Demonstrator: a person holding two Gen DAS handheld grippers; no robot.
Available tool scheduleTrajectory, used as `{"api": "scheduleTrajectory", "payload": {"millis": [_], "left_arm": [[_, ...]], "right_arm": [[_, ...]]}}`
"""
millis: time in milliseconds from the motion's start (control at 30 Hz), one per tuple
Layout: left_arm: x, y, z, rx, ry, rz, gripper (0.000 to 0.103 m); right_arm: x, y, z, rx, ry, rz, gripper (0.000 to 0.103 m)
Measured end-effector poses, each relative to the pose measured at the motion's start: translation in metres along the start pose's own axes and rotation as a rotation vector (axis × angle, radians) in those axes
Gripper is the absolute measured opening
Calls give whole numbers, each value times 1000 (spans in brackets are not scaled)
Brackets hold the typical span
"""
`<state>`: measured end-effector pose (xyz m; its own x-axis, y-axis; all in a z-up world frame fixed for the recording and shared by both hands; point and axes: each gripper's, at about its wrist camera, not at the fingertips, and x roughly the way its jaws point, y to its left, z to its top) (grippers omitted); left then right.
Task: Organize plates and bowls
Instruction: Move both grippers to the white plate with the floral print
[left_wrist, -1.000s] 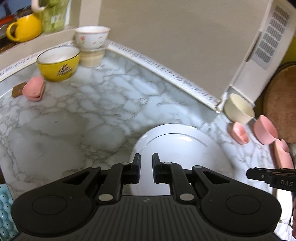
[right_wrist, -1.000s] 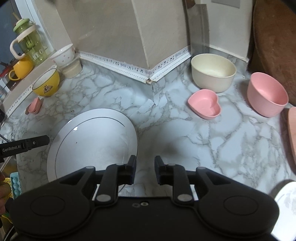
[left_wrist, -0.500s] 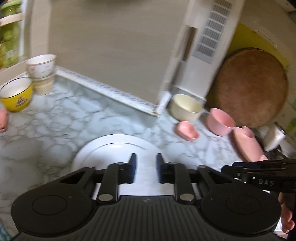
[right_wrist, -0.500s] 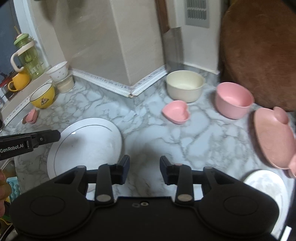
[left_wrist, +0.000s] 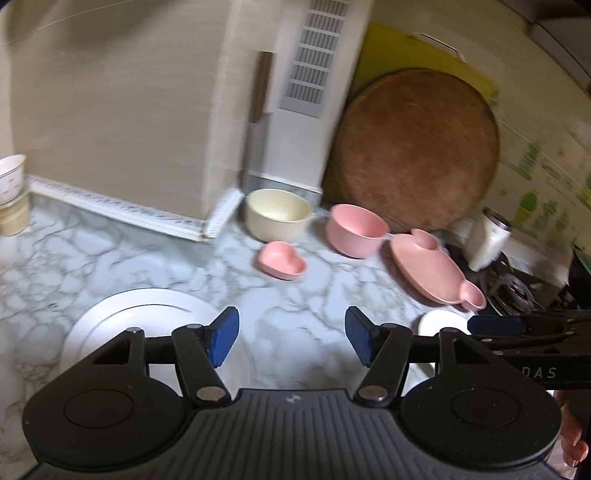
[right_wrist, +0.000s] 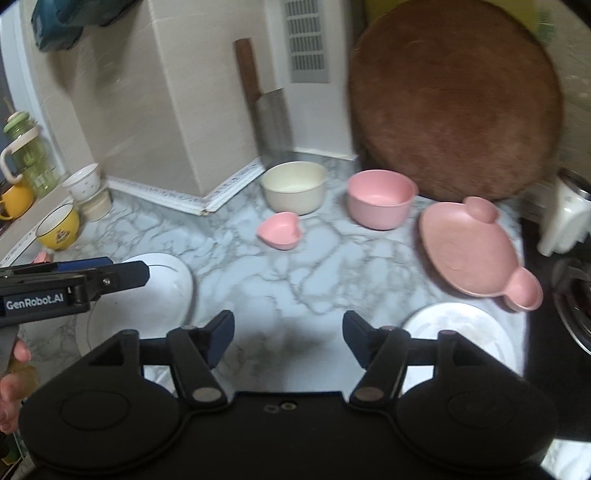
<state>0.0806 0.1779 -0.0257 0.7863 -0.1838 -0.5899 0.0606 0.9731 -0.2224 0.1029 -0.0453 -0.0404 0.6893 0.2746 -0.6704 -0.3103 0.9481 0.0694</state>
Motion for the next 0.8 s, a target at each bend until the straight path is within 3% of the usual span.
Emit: {"api": "scheduleTrajectory", "payload": {"millis": [267, 400, 800], "left_arm": [[11, -43, -1, 87, 1, -84, 76], [21, -63, -2, 115, 12, -108, 78], [62, -111, -10, 150, 76, -169, 78]], "right_arm": [[-29, -33, -16, 67, -44, -81, 87], [-42, -48, -27, 84, -82, -110, 103], [-45, -89, -44, 99, -86, -212, 103]]}}
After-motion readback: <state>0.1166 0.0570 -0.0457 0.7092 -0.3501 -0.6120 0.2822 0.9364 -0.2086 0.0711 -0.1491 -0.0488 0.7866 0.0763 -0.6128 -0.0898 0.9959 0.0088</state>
